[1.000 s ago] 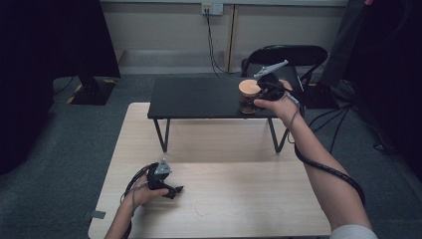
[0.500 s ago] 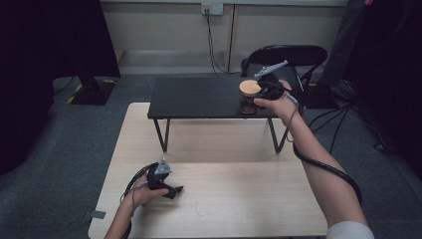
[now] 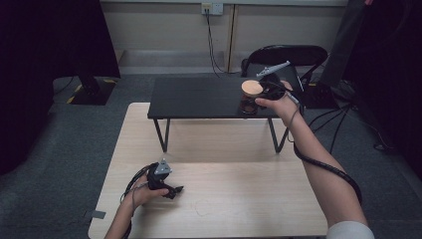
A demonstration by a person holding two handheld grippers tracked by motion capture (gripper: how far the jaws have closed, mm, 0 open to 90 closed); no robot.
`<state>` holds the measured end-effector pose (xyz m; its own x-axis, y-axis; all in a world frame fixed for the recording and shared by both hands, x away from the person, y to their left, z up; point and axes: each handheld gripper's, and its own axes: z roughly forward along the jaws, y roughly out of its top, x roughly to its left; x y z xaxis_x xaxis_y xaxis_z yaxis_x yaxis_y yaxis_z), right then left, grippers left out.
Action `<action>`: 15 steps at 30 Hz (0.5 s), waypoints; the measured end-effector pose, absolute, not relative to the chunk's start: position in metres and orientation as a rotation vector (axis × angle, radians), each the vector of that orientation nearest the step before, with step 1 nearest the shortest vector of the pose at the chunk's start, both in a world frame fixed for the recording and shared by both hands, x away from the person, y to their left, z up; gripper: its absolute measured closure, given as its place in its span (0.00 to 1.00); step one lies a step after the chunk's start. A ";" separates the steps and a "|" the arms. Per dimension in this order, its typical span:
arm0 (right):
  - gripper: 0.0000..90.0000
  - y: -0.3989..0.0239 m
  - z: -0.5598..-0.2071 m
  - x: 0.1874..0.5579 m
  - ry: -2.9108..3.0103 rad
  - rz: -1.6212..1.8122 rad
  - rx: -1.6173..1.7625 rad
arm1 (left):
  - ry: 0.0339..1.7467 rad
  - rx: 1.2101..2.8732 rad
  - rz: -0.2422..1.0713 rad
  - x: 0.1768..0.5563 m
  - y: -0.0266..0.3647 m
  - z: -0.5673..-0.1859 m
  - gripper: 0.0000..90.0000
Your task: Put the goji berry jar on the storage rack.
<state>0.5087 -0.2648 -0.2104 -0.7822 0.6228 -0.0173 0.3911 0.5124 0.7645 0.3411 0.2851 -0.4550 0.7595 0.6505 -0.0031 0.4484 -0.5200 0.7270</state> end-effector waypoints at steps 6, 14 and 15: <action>0.28 -0.265 -0.210 0.508 2.471 1.133 0.853 | 0.817 2.210 0.348 0.341 0.285 -0.455 0.00; 0.16 -0.264 -0.210 0.502 2.455 1.139 0.858 | 0.816 2.209 0.349 0.341 0.285 -0.455 0.00; 0.11 -0.265 -0.210 0.501 2.452 1.149 0.859 | 0.818 2.208 0.349 0.341 0.285 -0.455 0.00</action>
<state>0.5006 -0.2652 -0.2102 -0.7764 0.6300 -0.0160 0.3909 0.5013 0.7720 0.3411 0.2851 -0.4551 0.7594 0.6506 -0.0030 0.4484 -0.5200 0.7270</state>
